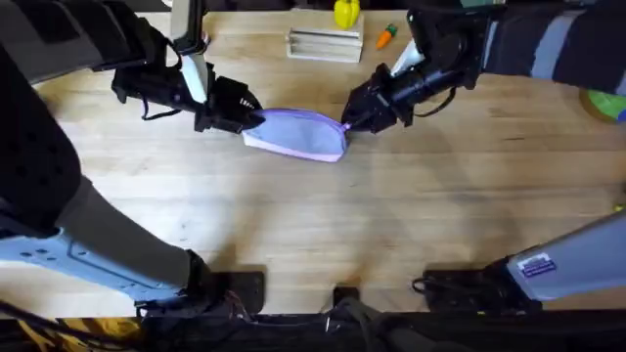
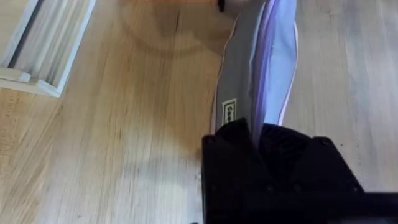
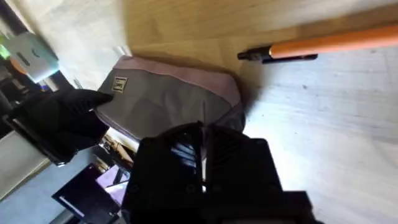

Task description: Unzip the bag, pick up the pens from the table one at a time and place them inside, then zip the bag closed.

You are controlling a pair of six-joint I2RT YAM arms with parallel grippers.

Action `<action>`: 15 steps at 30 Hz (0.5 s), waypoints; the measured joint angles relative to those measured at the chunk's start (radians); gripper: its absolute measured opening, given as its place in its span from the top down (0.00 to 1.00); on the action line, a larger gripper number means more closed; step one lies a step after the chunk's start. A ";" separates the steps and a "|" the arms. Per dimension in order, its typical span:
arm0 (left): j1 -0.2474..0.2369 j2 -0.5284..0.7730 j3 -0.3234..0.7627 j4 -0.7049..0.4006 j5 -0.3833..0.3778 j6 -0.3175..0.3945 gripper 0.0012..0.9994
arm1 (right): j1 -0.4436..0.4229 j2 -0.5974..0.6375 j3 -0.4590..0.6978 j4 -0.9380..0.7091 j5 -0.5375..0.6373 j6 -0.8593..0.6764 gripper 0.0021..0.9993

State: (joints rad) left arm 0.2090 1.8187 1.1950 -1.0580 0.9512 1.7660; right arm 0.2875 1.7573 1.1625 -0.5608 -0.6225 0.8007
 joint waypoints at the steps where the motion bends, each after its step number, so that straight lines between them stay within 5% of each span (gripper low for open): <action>1: 0.000 0.000 0.000 0.001 0.000 0.000 0.96 | -0.003 0.000 0.000 0.001 -0.004 -0.010 0.97; 15: -0.004 0.000 0.000 0.007 0.016 0.000 0.96 | 0.002 -0.130 0.069 -0.003 0.083 -0.260 0.97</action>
State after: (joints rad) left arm 0.2050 1.8187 1.1950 -1.0512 0.9675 1.7660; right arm 0.2890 1.6272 1.2316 -0.5635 -0.5390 0.5408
